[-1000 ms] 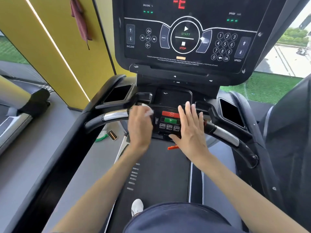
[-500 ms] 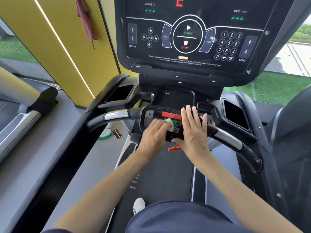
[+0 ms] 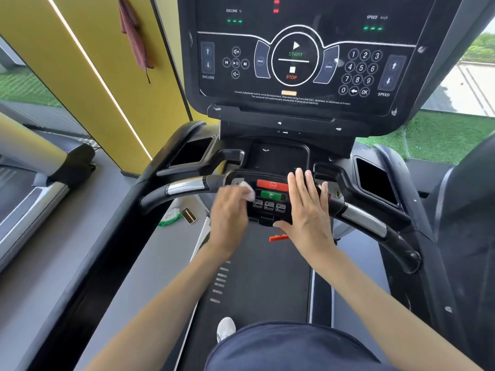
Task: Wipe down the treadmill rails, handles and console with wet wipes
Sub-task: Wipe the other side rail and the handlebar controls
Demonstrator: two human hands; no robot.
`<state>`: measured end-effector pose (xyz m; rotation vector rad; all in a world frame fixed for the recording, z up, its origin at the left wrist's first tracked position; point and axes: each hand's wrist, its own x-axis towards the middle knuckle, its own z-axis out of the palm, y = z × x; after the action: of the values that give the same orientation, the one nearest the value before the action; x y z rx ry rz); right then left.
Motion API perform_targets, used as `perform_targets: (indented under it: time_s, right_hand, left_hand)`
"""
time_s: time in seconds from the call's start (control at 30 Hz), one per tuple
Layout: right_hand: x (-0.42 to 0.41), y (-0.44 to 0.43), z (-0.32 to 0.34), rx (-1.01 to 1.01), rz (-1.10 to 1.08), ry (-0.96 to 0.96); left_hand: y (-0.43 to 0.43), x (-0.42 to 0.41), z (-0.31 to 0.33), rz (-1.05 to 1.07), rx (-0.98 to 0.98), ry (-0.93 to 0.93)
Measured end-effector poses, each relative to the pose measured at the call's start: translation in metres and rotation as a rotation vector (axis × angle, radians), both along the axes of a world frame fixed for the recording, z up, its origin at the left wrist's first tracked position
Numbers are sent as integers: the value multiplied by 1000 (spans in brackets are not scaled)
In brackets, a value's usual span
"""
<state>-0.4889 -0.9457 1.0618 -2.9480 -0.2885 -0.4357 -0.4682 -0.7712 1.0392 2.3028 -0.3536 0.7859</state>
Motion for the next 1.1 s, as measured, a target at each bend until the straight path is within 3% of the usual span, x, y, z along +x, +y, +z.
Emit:
perform_targets:
  time_s: [0.07, 0.13, 0.3, 0.33, 0.5, 0.57, 0.67, 0.7, 0.8, 0.9, 1.0, 1.1]
  right_hand:
    - [0, -1, 1, 2, 3, -8]
    - [0, -1, 0, 2, 7, -2]
    - [0, -1, 0, 1, 6, 5]
    - [0, -1, 0, 9, 8, 5]
    - [0, -1, -1, 16, 6, -3]
    - [1, -2, -2, 14, 8, 7]
    - [1, -2, -2, 12, 1, 8]
    - [1, -2, -2, 13, 2, 4]
    - [0, -1, -1, 52, 12, -17]
    - [1, -4, 1, 98, 36, 7]
    - [1, -15, 6, 201, 103, 78]
    - [0, -27, 7, 274, 173, 126]
  left_hand:
    - [-9, -11, -8, -236, 170, -30]
    - [3, -5, -5, -280, 206, -34]
    - [1, 13, 12, 212, -175, 104]
    - [-12, 10, 13, 186, -151, 92]
    - [-17, -6, -2, -343, 235, -29]
    - [4, 4, 3, -253, 189, -40]
    - [9, 19, 18, 129, -105, 21]
    - [-2, 20, 20, 160, -133, 23]
    - [-42, 4, 10, -117, -27, 13]
    - [-31, 1, 2, -381, 146, 15]
    - [-4, 12, 8, -204, 29, -4]
    - [-17, 15, 19, 157, -262, 184]
